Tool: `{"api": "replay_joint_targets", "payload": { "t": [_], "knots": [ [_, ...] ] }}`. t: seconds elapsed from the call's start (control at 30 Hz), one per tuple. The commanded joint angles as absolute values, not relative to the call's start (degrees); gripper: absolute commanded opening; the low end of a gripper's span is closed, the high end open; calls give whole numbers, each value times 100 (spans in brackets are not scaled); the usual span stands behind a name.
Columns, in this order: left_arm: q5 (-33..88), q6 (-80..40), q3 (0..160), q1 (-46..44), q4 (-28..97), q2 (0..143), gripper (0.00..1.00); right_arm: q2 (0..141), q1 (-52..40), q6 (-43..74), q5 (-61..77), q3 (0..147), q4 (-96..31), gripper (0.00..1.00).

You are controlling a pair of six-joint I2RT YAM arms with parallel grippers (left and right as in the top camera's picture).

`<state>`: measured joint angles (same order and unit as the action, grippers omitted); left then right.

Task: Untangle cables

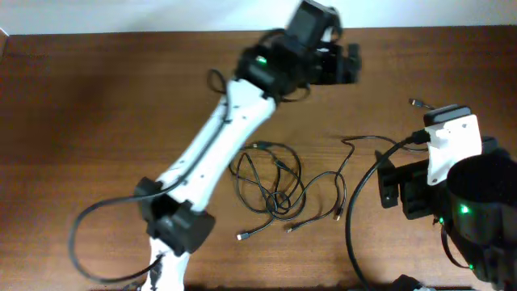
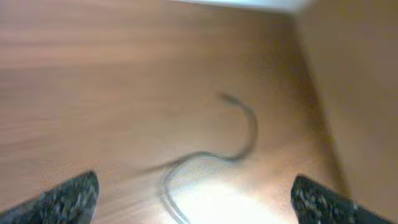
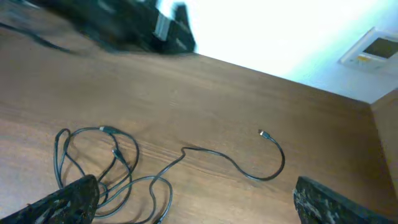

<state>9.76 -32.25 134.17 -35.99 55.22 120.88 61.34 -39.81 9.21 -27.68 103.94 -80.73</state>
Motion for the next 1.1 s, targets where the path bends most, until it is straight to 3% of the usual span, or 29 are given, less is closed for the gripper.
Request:
{"api": "replay_joint_targets", "payload": {
  "t": [0.0, 0.1, 0.2, 0.27, 0.43, 0.63, 0.83, 1.07],
  "knots": [
    [-134, -2967, 13968, -2965, 6407, 10943, 99, 6547, -3962, 1577, -3465, 10416, -8009, 99],
    [-331, -2967, 13968, -2558, 7017, 10381, 99, 7225, -3907, 3081, -4595, 10416, -7983, 99],
    [-1066, -2967, 13968, -2482, 7502, 10040, 99, 7846, -3400, 4027, -4346, 10416, -7843, 99],
    [-1420, -2969, 13968, -2471, 7848, 9876, 99, 8501, -2705, 4768, -3483, 10416, -7802, 99],
    [-1975, -2967, 13968, -2469, 8217, 9802, 99, 9837, -1651, 4928, -1881, 10416, -7391, 99],
    [-2062, -2971, 13968, -2469, 8219, 9800, 99, 10090, -1573, 5616, -1083, 10381, -6984, 99],
    [-2246, -2971, 13968, -2346, 8215, 9800, 99, 10088, -1529, 7915, -755, 10372, -6987, 99],
    [-2399, -2991, 13972, -2082, 8353, 9800, 99, 9937, -1525, 8211, -980, 10372, -7244, 94]
  ]
}}
